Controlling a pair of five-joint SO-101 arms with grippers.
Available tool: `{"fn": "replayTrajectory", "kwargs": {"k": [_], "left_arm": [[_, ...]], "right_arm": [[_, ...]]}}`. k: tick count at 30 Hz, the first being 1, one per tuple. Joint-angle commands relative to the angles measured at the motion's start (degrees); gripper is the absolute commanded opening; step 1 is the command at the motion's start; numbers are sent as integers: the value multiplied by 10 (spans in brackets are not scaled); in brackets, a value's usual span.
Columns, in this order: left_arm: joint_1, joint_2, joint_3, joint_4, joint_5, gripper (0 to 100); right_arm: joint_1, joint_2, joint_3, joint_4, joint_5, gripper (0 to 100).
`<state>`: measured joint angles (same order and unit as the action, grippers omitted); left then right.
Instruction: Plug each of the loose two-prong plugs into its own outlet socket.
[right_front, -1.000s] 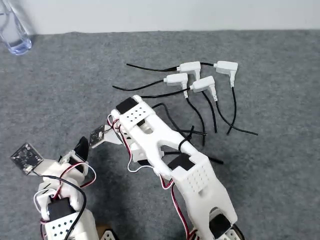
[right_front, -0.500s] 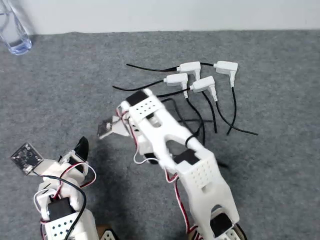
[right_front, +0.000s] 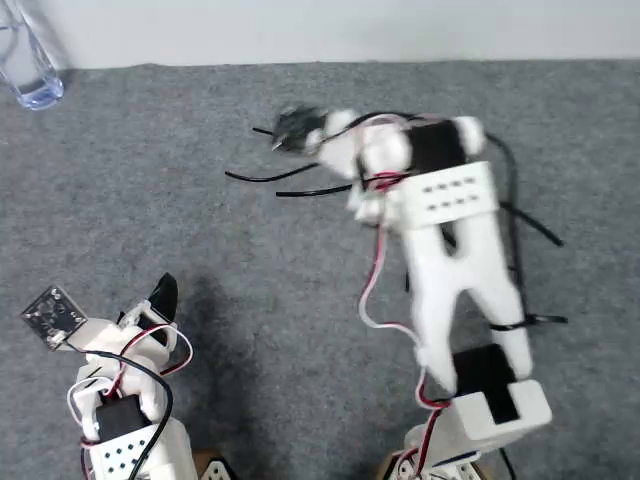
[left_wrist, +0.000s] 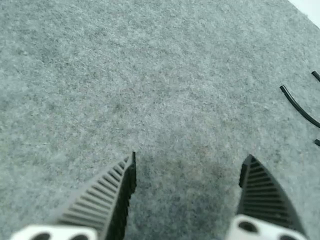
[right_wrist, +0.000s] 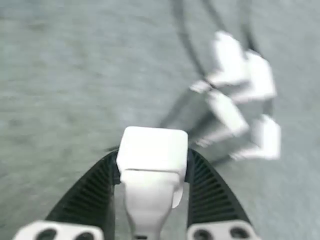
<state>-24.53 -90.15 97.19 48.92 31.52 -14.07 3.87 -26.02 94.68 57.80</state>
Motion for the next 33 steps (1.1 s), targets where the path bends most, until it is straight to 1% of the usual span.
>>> {"fn": "replayTrajectory", "kwargs": {"k": [1, 4, 8, 13, 18, 22, 24, 30, 31, 33], "left_arm": [[2, -2, -3, 2, -6, 318], [2, -2, -3, 2, -6, 318], [2, -2, -3, 2, -6, 318], [2, -2, -3, 2, -6, 318], [3, -2, -3, 0, -6, 318], [3, -2, -3, -1, -6, 318], [3, -2, -3, -1, -6, 318], [3, -2, -3, -1, -6, 318], [3, -2, -3, -1, -6, 318], [3, -2, -3, -1, -6, 318]], "right_arm": [[58, -29, -29, -110, 7, 8], [92, -20, -11, -264, 7, 8], [111, 29, 20, -469, 9, 8], [127, 135, 30, -630, 64, 8], [142, 271, 28, -798, 68, 8], [144, 377, 22, -875, 68, 8], [149, 434, 0, -895, 68, 8], [155, 571, -87, -901, 65, 16], [158, 580, -92, -899, 65, 42], [159, 580, -93, -878, 64, 157]]}}
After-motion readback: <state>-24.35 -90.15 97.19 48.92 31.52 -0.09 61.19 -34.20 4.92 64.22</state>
